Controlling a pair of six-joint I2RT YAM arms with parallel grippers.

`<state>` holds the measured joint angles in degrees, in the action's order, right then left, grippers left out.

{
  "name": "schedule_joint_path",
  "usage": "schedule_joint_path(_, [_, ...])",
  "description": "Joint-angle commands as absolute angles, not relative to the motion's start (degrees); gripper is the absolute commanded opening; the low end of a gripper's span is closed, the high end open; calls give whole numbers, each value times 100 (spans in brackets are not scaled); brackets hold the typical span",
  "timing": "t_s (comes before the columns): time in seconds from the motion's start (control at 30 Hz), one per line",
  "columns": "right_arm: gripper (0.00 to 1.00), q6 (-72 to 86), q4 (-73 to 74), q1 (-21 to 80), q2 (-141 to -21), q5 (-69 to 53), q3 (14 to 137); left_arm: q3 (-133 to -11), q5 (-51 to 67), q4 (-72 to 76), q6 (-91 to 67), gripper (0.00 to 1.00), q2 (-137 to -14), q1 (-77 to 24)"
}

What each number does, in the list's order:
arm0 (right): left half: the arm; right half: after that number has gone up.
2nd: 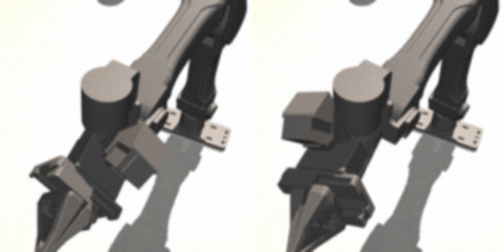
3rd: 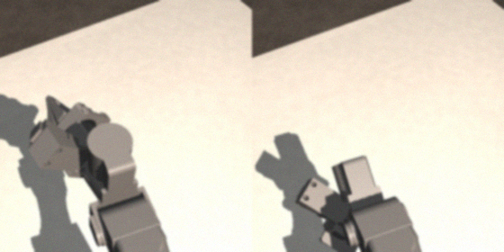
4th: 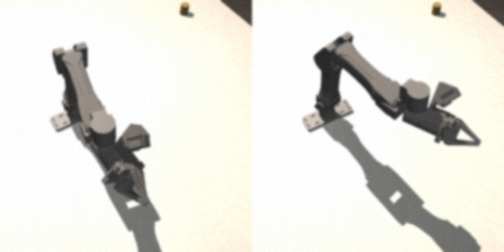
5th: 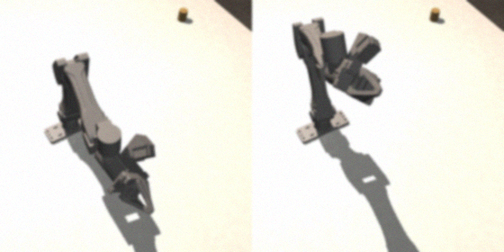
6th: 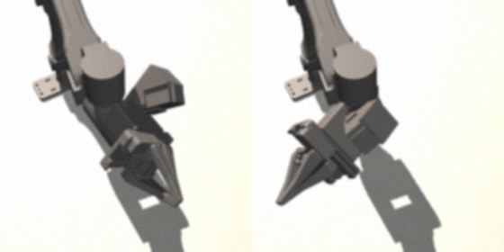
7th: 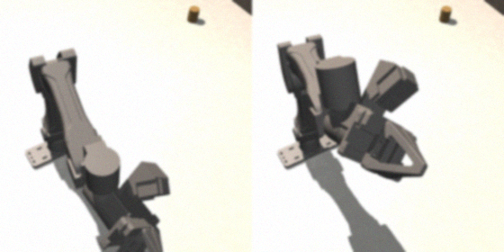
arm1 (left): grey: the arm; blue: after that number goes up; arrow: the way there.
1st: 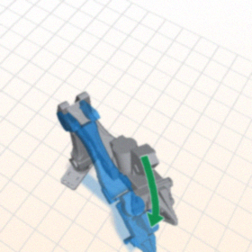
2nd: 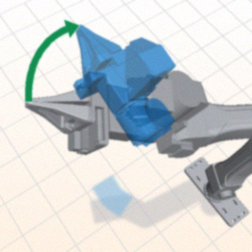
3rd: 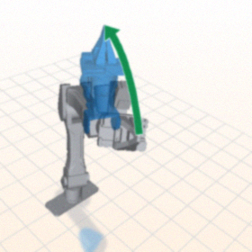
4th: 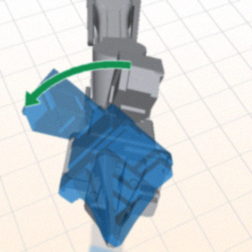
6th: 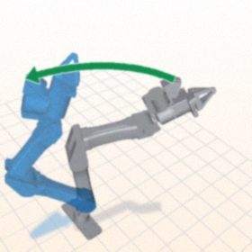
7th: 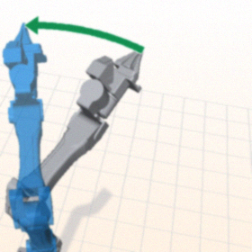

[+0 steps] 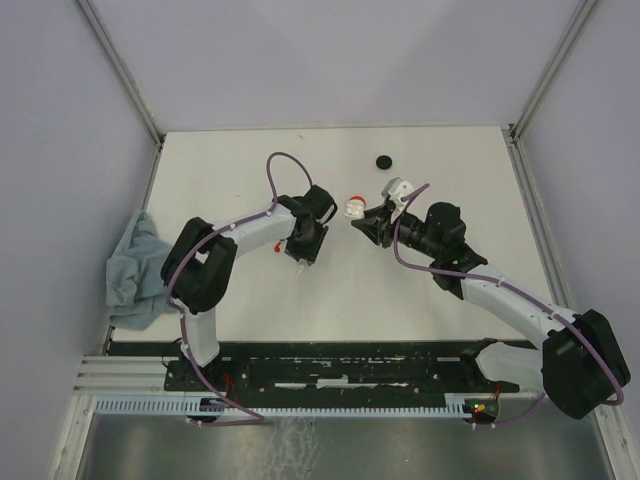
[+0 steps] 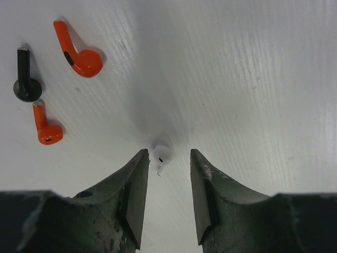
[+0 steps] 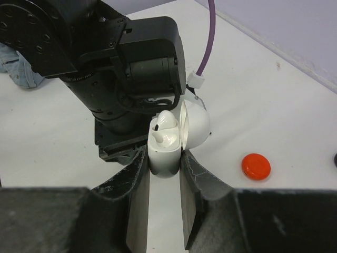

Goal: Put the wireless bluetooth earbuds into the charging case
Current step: Pick up the earbud from the center of the board.

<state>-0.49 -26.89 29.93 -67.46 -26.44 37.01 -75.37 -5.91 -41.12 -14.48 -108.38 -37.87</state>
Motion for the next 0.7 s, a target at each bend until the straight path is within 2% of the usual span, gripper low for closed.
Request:
schedule_joint_path(0.0, [10, -127, -2827, 2987, -6715, -2549, 3747, -7849, -723, -4257, -1117, 44, -10967, -3806])
schedule_joint_path(0.67, [10, -158, -2882, 2988, -6781, -2522, 3737, -7779, -566, -4414, -1164, 37, -11291, -3821])
